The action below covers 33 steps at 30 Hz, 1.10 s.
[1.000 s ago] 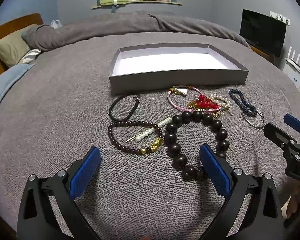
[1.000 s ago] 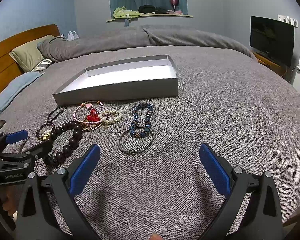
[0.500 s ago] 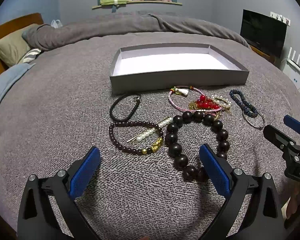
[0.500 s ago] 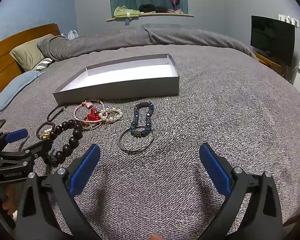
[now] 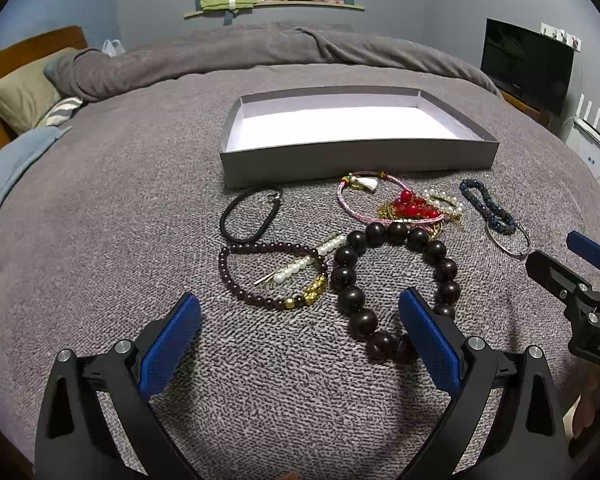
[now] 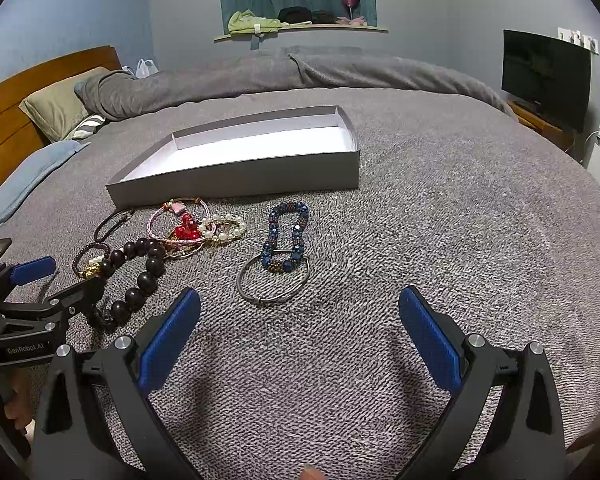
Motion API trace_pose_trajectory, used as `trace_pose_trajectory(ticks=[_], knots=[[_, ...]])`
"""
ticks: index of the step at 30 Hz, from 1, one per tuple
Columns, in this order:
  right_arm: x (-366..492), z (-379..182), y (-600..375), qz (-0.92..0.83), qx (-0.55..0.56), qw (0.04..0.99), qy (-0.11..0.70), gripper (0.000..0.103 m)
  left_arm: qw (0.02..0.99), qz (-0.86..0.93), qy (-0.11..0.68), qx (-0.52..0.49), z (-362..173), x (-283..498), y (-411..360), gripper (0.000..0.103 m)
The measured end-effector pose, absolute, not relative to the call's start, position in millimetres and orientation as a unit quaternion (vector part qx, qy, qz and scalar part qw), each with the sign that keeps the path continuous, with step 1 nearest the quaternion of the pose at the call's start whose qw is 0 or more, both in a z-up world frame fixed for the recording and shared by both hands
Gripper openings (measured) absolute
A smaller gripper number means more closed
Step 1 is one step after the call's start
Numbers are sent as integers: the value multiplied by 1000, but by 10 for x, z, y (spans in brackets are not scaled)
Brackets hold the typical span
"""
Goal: Organize jewelry
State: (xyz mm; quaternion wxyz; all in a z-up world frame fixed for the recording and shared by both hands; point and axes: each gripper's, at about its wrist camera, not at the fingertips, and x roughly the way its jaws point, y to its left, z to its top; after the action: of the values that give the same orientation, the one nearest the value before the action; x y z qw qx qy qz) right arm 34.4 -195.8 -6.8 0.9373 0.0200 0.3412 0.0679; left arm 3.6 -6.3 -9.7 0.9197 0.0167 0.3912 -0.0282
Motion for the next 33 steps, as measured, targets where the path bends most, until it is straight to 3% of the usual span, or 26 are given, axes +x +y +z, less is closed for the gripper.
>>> trace_pose_trajectory(ticks=[15,22,30,33], knots=[[406,-31,-1861,117,3,938,326,98,932,-25,361,16,-3,109,73,98],[486,247,-1970,98,13,954,283,98,945,-19,323,41,193,222,173,98],[892,583,-2051,104,12,959,264,98,937,-54,341,52,259,634,251,98],[994,505,-2055,109,16,954,280,87,935,-59,345,57,190,675,287,96]])
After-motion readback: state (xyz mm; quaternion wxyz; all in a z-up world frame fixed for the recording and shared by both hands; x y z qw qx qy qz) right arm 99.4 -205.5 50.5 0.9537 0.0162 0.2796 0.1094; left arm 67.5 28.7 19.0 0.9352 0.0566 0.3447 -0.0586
